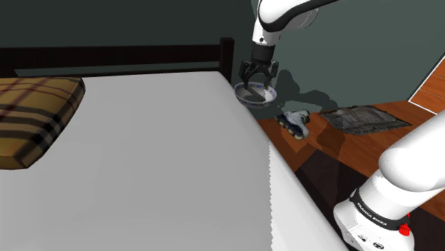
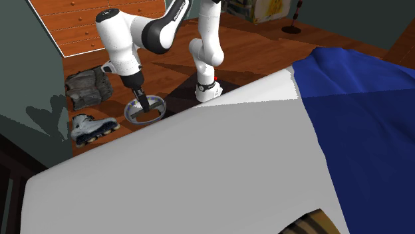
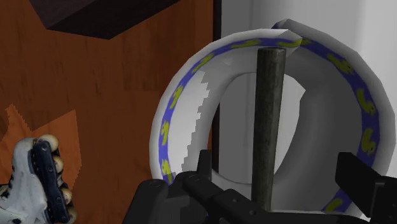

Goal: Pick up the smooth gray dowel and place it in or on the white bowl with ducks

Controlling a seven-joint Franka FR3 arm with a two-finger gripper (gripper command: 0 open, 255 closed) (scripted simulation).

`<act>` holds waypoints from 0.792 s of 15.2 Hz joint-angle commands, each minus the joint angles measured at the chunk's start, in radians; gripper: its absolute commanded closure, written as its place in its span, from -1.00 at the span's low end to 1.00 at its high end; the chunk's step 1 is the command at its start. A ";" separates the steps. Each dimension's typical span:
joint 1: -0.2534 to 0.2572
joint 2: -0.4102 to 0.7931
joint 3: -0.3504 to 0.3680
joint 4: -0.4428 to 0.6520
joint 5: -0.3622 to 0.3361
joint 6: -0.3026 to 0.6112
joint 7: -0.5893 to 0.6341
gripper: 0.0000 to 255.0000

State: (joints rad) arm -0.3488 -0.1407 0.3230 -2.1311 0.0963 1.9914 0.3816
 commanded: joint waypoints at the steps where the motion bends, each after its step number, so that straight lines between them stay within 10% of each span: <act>1: 0.000 0.000 0.000 0.000 0.000 0.000 0.000 -1.00; 12: -0.004 -0.024 -0.009 0.104 0.002 -0.127 -0.003 -1.00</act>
State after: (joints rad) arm -0.3530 -0.1643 0.3143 -2.0274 0.0981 1.8647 0.3786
